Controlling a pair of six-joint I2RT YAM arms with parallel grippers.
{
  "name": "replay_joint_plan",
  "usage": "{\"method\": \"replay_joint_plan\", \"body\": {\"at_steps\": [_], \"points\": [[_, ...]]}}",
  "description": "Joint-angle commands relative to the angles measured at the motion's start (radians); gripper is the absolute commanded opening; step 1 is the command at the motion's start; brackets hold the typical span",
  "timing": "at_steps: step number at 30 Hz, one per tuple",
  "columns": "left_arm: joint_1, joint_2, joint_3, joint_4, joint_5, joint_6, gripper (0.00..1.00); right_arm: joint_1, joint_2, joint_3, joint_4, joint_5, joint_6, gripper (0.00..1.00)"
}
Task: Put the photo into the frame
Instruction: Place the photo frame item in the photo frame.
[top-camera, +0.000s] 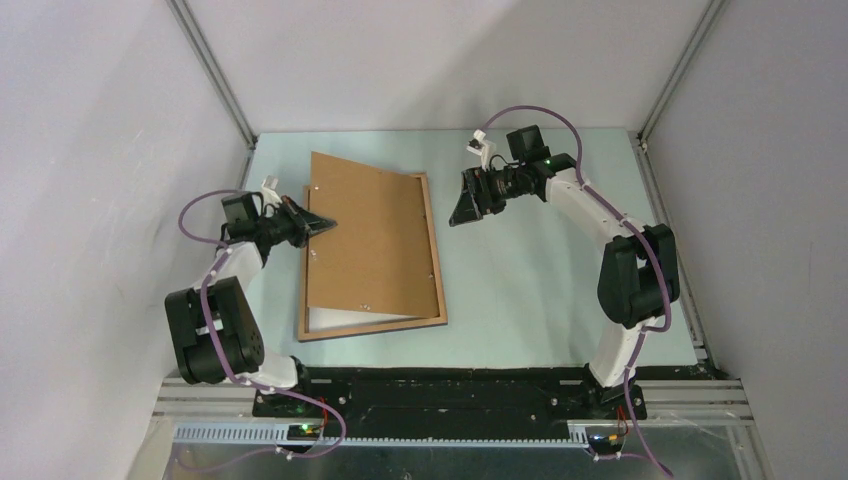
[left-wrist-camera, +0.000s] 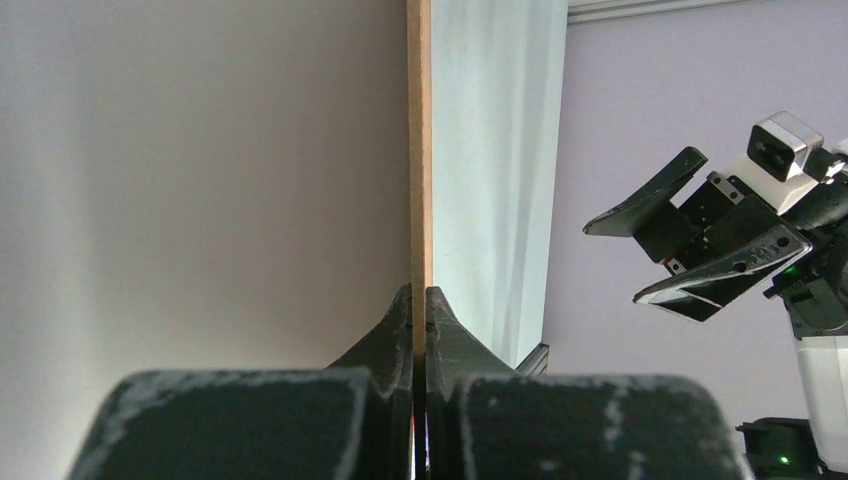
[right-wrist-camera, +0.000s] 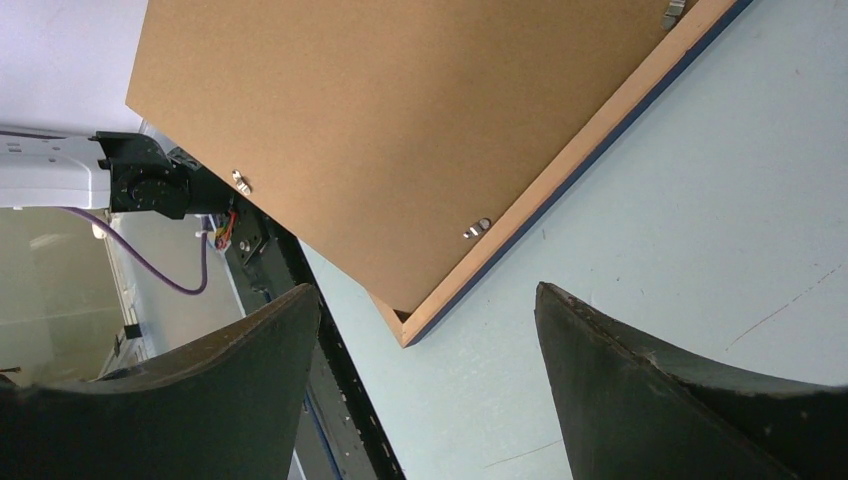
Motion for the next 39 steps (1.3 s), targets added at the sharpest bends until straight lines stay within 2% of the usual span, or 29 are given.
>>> {"method": "replay_joint_plan", "body": {"at_steps": [1,9,11,27,31,39], "points": [[-0.017,0.004,0.046,-0.017,0.057,0.033,0.00,0.005,-0.009,0.007,0.007,-0.002,-0.017,0.83],[-0.020,0.031,0.067,-0.038,0.052,0.056,0.00,0.004,-0.006,0.008,0.002,-0.001,-0.018,0.83],[-0.018,0.036,0.074,-0.058,0.044,0.075,0.03,0.004,-0.006,0.008,0.002,-0.001,-0.019,0.83],[-0.019,0.059,0.108,-0.156,-0.049,0.145,0.51,0.003,-0.010,0.005,-0.003,-0.001,-0.021,0.83],[-0.019,0.073,0.122,-0.190,-0.079,0.165,0.67,0.003,-0.010,0.005,-0.004,-0.001,-0.021,0.83],[-0.021,0.111,0.163,-0.272,-0.145,0.215,0.85,0.003,-0.005,0.004,-0.004,-0.002,-0.019,0.83]]}}
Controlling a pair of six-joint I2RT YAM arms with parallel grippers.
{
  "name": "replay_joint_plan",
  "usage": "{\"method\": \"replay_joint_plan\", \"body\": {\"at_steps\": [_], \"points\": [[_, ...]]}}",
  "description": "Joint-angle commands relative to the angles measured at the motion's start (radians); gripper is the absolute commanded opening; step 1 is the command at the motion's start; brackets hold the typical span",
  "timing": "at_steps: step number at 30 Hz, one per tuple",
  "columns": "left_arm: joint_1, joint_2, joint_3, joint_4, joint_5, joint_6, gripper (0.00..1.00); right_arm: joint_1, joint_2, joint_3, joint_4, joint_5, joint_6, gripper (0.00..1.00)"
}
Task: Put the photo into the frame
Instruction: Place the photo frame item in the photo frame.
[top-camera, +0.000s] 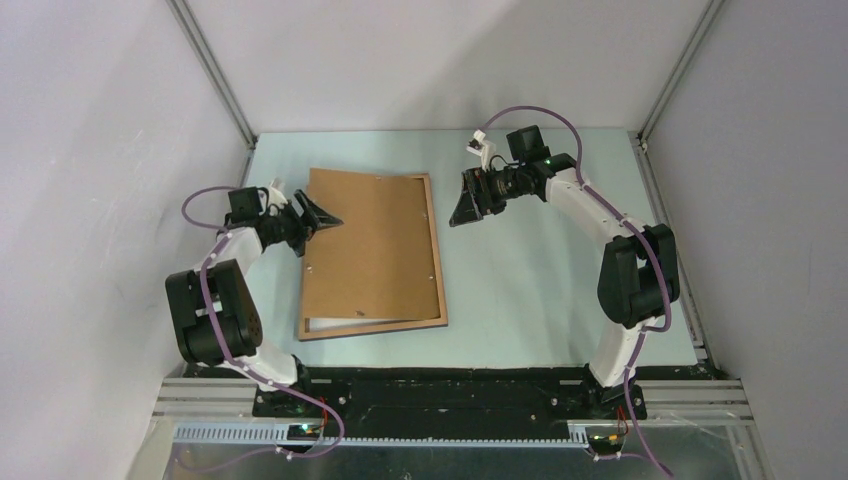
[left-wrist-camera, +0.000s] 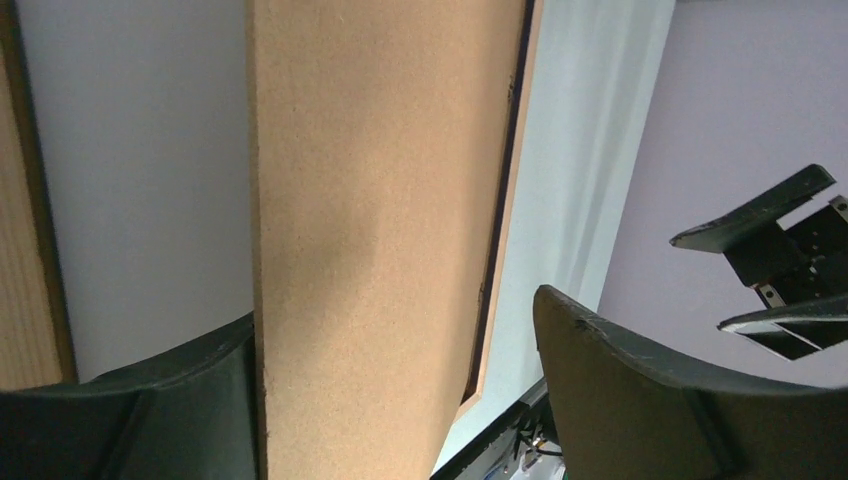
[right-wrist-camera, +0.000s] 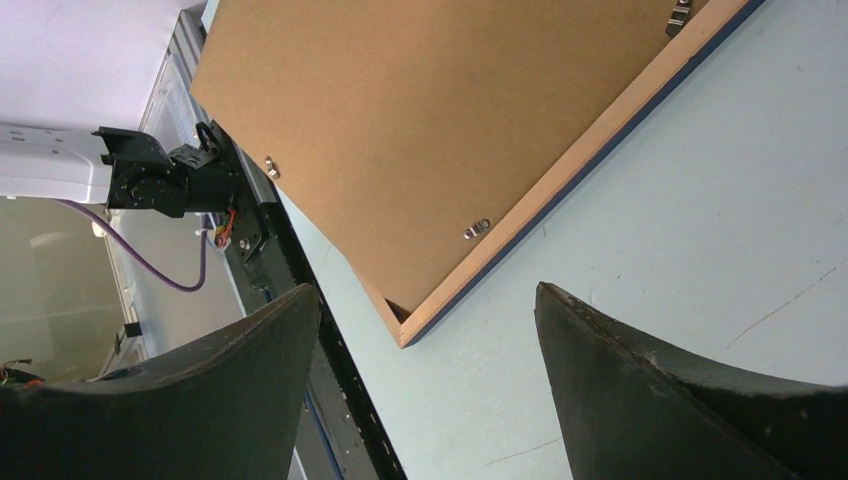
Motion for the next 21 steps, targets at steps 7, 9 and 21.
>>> {"method": "replay_joint_plan", "body": {"at_steps": [7,9,21], "points": [[-0.008,0.022,0.084,-0.114,-0.134,0.097,0.94,0.003,-0.003,0.003,0.003,-0.006,-0.016,0.83],[-0.008,0.024,0.091,-0.130,-0.158,0.108,0.97,0.004,-0.003,0.002,0.003,-0.006,-0.015,0.83],[-0.014,0.018,0.113,-0.199,-0.263,0.157,1.00,0.003,-0.006,-0.003,0.004,-0.007,-0.016,0.83]]}}
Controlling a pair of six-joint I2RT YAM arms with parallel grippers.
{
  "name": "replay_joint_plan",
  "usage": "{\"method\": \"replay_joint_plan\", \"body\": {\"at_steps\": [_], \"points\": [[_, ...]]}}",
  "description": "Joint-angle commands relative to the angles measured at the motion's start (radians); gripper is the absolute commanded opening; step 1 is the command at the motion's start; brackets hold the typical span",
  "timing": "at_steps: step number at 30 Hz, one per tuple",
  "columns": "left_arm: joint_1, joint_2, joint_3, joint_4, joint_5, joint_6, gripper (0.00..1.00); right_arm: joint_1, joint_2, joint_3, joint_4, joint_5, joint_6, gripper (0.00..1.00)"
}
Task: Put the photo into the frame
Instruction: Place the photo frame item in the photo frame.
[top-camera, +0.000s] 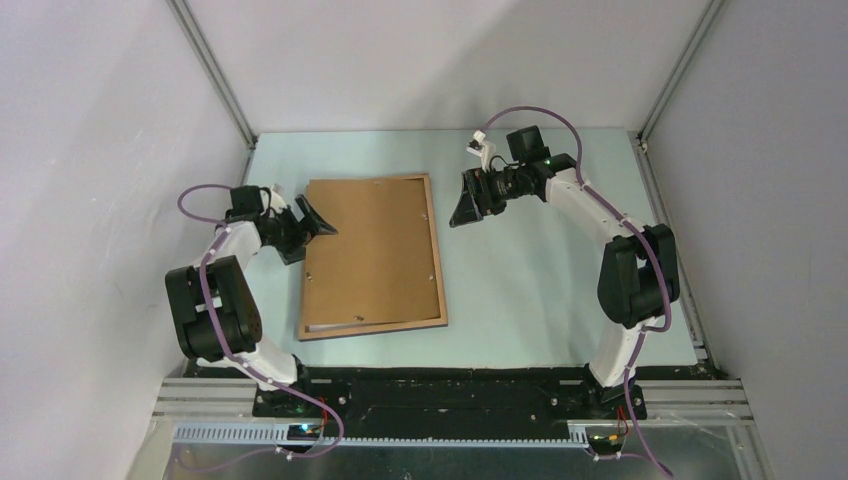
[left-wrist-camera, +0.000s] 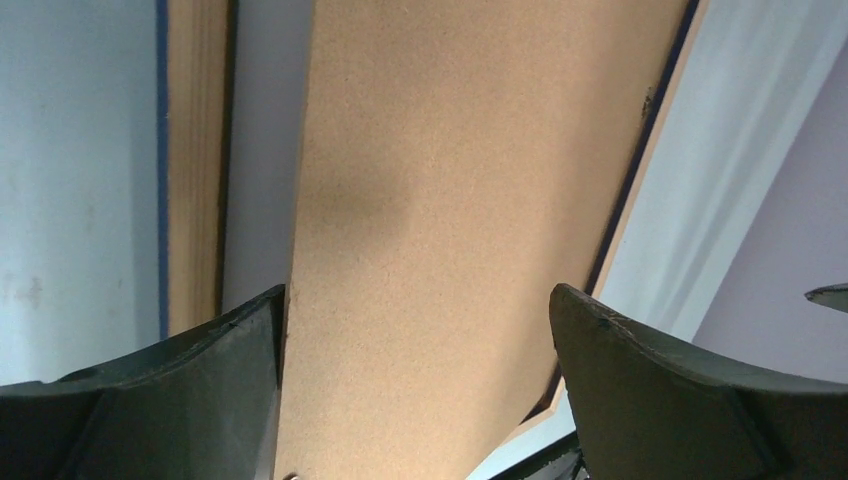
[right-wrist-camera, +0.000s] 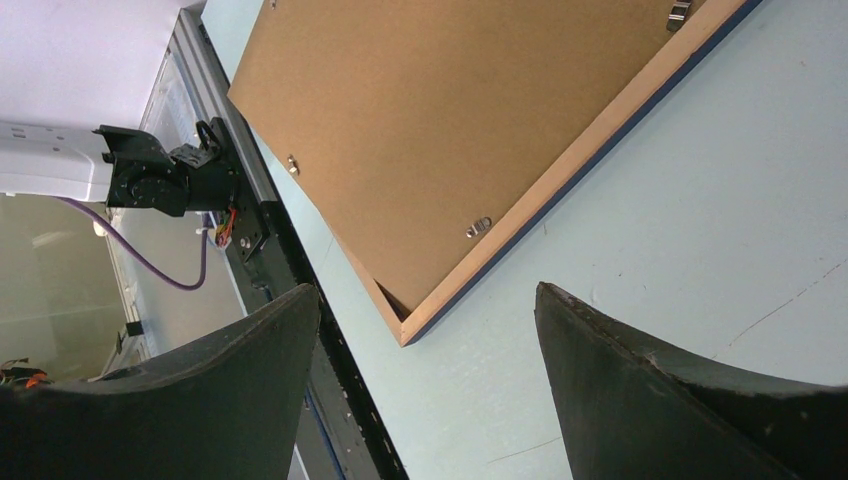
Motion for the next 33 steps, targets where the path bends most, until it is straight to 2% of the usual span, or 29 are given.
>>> {"method": "replay_joint_plan", "body": {"at_steps": [1,23,27,33], "points": [[-0.009,-0.014,0.050,-0.029,-0.053,0.045,1.00,0.004,-0.006,-0.002,0.007,-0.006,-0.015,0.83],[-0.008,-0.095,0.062,-0.064,-0.194,0.101,1.00,0.011,-0.013,-0.012,0.026,0.023,-0.001,0.83],[-0.008,-0.116,0.070,-0.066,-0.215,0.135,1.00,0.039,-0.020,-0.015,0.043,0.106,-0.001,0.83],[-0.008,-0.177,0.067,-0.076,-0.227,0.220,1.00,0.101,0.022,0.016,0.048,0.325,0.000,0.83]]}}
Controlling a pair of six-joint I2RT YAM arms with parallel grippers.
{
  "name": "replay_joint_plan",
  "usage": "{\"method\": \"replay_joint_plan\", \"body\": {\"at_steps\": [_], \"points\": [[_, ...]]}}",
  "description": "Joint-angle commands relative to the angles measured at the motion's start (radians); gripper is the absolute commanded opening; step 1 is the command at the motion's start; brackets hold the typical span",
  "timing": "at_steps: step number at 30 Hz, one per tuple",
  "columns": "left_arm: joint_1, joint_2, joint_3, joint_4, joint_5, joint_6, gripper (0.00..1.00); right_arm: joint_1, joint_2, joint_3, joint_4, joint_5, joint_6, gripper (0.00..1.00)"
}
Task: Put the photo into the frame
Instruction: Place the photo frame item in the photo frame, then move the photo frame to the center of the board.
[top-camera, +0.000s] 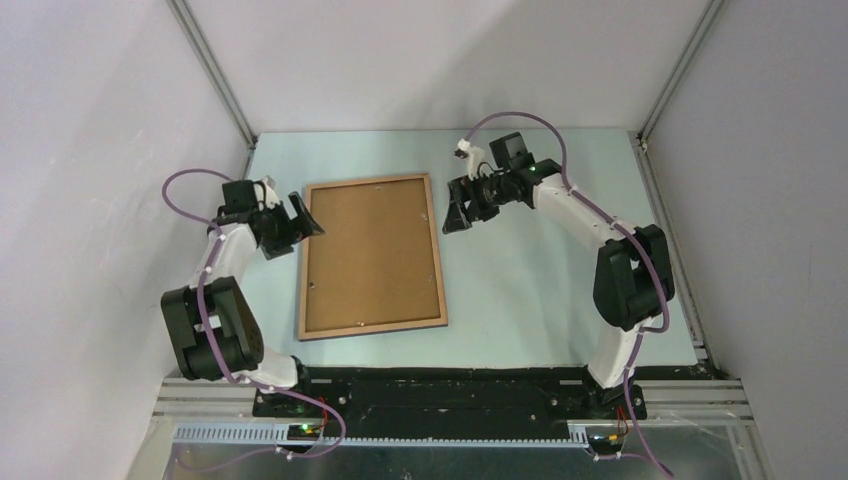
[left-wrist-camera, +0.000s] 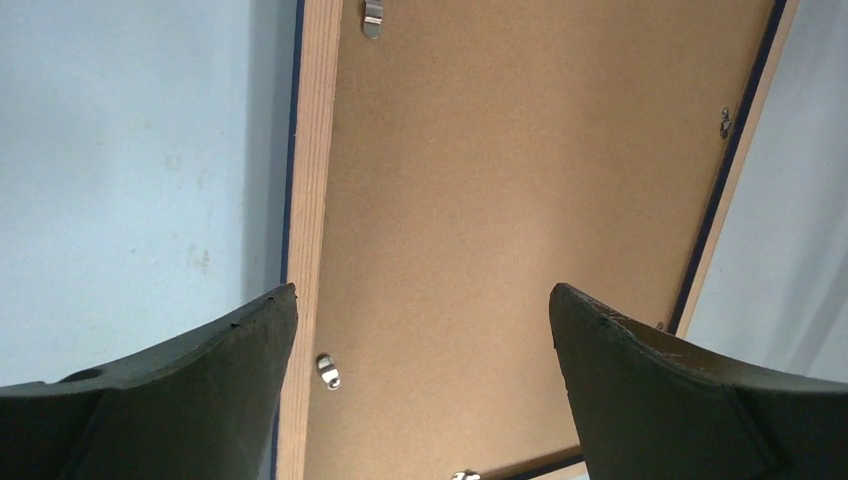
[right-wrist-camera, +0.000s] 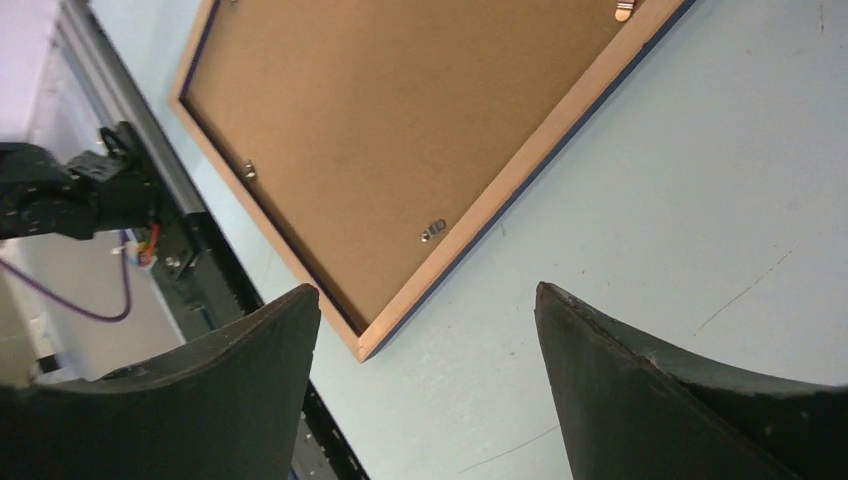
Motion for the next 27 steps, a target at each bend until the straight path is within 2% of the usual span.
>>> {"method": "replay_joint_plan", "body": {"at_steps": [1,6,12,27], "points": [[-0.006,-0.101,0.039,-0.007,-0.031,0.109,1.00,0.048,0.041,0.035,0.030,0.179,0.000,0.83],[-0.007,-0.188,0.015,-0.008,-0.078,0.206,1.00,0.084,0.098,0.058,0.060,0.324,-0.008,0.82],[-0.006,-0.278,-0.011,-0.007,-0.114,0.282,1.00,0.131,0.219,0.126,0.057,0.429,-0.001,0.79],[-0.006,-0.319,-0.083,-0.009,-0.123,0.322,1.00,0.160,0.429,0.317,0.022,0.451,0.083,0.69]]}}
